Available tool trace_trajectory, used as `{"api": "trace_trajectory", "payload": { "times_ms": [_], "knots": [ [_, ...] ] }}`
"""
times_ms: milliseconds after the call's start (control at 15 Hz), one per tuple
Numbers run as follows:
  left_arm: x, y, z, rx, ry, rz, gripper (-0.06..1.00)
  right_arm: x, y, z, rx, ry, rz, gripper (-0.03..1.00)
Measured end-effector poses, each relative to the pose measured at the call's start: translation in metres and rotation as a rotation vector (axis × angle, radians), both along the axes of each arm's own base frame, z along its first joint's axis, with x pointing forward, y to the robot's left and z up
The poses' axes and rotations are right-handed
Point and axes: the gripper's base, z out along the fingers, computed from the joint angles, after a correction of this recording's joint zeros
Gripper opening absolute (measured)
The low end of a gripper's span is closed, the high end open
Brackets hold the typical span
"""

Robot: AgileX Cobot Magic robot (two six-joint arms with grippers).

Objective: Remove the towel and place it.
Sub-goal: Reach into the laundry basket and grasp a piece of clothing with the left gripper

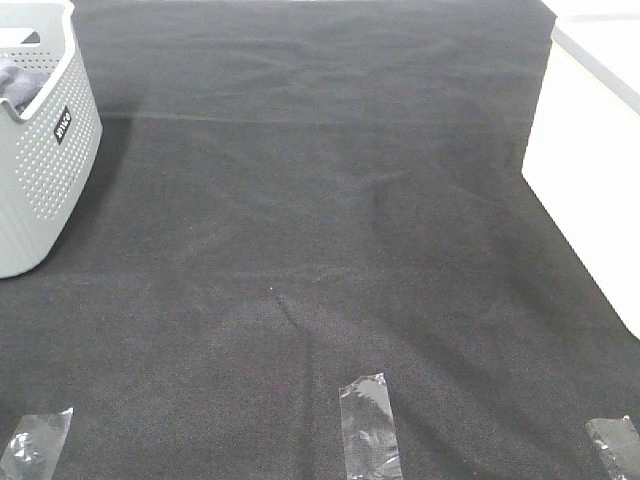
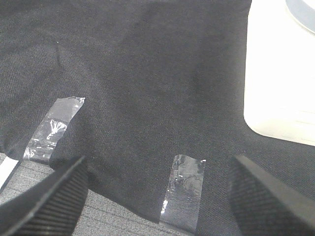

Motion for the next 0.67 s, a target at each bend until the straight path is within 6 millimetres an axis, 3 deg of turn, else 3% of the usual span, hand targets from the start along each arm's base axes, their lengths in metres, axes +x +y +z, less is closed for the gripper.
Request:
{"api": "trace_trajectory", "payload": {
  "times_ms": [133,333,533,667],
  "knots": [
    [0.003,0.002,0.003,0.098,0.024,-0.021,0.99,0.000,0.000,0.000,0.000,0.000,0.000,0.77],
    [0.027,0.006,0.040,0.386,0.170,-0.137,0.99,0.000,0.000,0.000,0.000,0.000,0.000,0.77],
    [0.081,0.017,0.064,0.702,0.354,-0.195,0.99,0.000,0.000,0.000,0.000,0.000,0.000,0.77],
    [0.121,0.020,0.079,0.821,0.435,-0.232,0.99,0.000,0.000,0.000,0.000,0.000,0.000,0.77]
  ]
}}
